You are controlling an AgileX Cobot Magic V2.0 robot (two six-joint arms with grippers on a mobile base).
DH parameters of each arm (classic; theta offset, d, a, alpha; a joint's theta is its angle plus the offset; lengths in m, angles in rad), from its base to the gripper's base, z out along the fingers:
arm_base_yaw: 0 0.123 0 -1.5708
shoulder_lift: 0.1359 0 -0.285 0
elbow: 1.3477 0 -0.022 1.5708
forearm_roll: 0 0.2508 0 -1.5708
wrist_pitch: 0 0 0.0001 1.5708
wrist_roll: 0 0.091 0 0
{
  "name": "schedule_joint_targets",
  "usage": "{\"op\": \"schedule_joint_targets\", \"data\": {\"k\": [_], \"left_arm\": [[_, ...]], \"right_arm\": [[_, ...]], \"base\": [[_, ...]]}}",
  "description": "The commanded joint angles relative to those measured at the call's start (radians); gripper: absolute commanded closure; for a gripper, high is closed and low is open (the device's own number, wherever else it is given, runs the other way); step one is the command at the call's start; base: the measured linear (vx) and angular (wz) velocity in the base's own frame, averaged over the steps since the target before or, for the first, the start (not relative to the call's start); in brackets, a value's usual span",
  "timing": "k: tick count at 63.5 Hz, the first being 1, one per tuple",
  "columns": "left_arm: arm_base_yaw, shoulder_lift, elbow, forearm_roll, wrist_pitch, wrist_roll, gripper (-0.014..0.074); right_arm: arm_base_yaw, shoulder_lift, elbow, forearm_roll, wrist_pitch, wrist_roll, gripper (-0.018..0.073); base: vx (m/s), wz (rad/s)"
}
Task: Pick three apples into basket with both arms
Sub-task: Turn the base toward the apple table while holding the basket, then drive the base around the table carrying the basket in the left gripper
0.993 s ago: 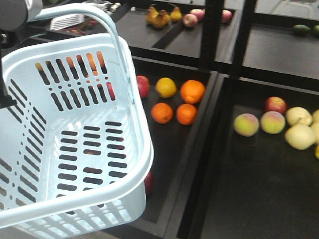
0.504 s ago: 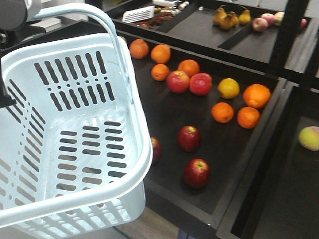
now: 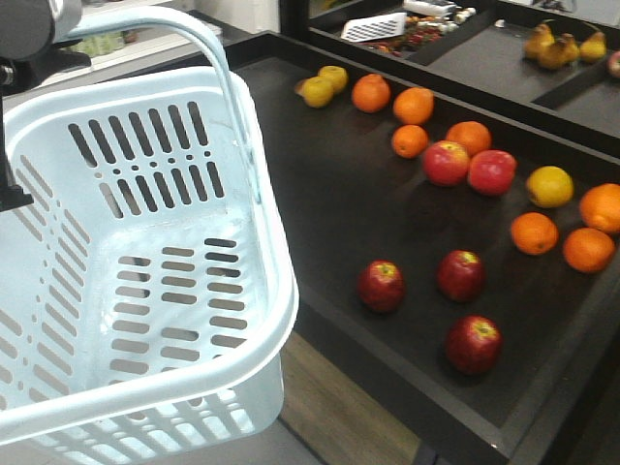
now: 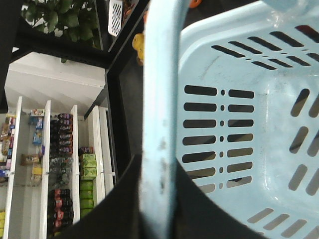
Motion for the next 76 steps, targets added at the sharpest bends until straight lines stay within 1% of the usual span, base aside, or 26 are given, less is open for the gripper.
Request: {"op": "schedule_joint_targets", "data": {"k": [1, 52, 76], "left_arm": [[-0.002, -0.024, -0.036, 0.027, -0.074, -0.010, 0.0603], [-0.002, -0.024, -0.036, 0.027, -0.074, -0.010, 0.0603], [-0.002, -0.024, -0.036, 0.027, -0.074, -0.010, 0.0603]], "right_arm": [[0.000, -0.013, 0.014, 0.000, -0.080, -0.003, 0.0568], [0.000, -0.013, 0.014, 0.000, -0.080, -0.003, 0.0568], [0.000, -0.013, 0.014, 0.000, -0.080, -0.003, 0.0568]], "base": [[-0.02, 0.36], [0.04, 0.29], [0.10, 0.40]]}}
